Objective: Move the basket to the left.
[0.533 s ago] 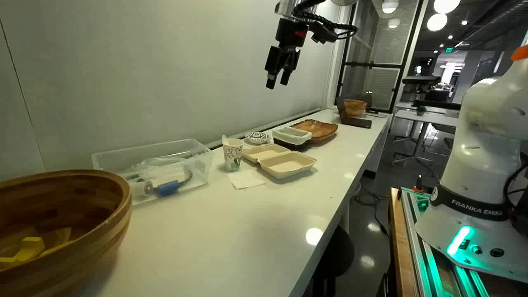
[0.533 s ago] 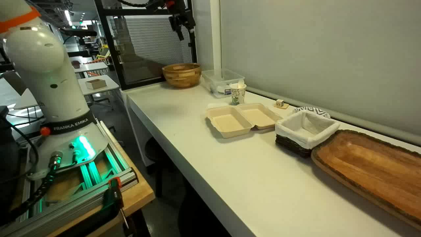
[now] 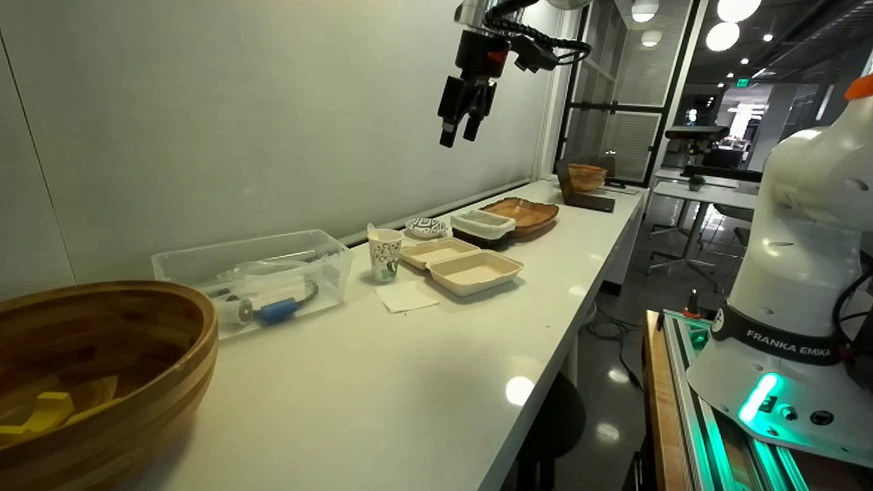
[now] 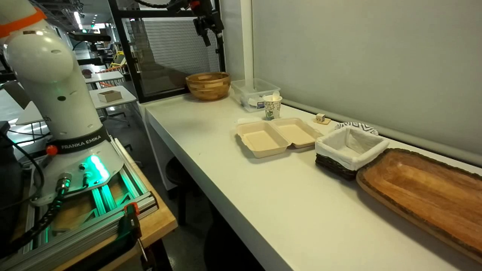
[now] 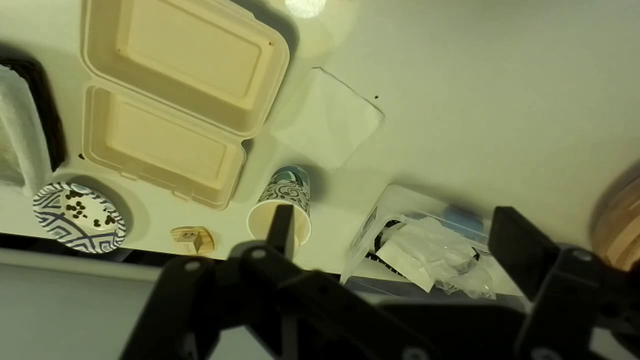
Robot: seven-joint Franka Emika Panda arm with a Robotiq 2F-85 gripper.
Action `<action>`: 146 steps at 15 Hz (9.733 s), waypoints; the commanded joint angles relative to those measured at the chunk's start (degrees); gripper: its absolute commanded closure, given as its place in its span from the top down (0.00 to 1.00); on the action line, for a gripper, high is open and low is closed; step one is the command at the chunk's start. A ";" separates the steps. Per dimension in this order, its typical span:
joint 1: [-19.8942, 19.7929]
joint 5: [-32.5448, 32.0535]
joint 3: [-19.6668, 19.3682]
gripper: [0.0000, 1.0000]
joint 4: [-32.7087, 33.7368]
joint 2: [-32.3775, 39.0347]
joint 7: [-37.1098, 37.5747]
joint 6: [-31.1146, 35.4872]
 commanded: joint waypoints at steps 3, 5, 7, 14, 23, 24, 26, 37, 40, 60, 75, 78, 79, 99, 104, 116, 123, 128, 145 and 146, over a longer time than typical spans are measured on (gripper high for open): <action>-0.45 3.43 -7.04 1.00 -0.50 0.78 -7.00 2.54; -1.23 5.29 -11.66 1.00 -0.09 2.32 -12.51 4.52; -1.98 7.50 -15.98 1.00 1.36 4.72 -18.63 5.60; -6.00 13.41 -23.94 1.00 13.01 20.43 -32.31 6.38; -16.58 17.12 -19.96 1.00 34.65 43.12 -32.39 6.82; -16.23 15.43 -19.33 1.00 29.59 38.12 -31.87 6.69; -17.69 15.27 -18.69 1.00 32.90 41.54 -31.79 6.69; -23.17 18.27 -13.57 1.00 40.82 51.26 -34.27 13.41; -25.04 17.92 -11.93 1.00 43.57 54.97 -34.11 13.75; -31.99 16.17 -6.66 0.82 57.80 72.36 -37.27 12.46; -29.46 12.81 -10.32 0.04 55.59 67.98 -31.05 7.65; -27.65 12.02 -12.13 0.04 53.65 63.91 -28.48 4.69; -27.08 11.47 -12.77 0.04 53.43 62.65 -27.66 3.73; -30.04 8.63 -11.48 0.04 49.22 57.94 -40.37 9.88; -26.88 8.68 -9.66 0.04 42.17 51.48 -42.73 10.20; -24.80 15.96 -5.87 0.15 34.37 43.89 -58.59 8.28; -16.17 14.48 -1.68 0.04 32.73 40.40 -67.10 3.95; -9.15 16.46 1.94 0.04 30.63 35.77 -71.31 -4.87; 0.53 18.33 3.36 0.04 31.69 38.37 -81.16 -16.80; 1.25 18.23 3.96 0.04 31.88 39.64 -81.45 -16.68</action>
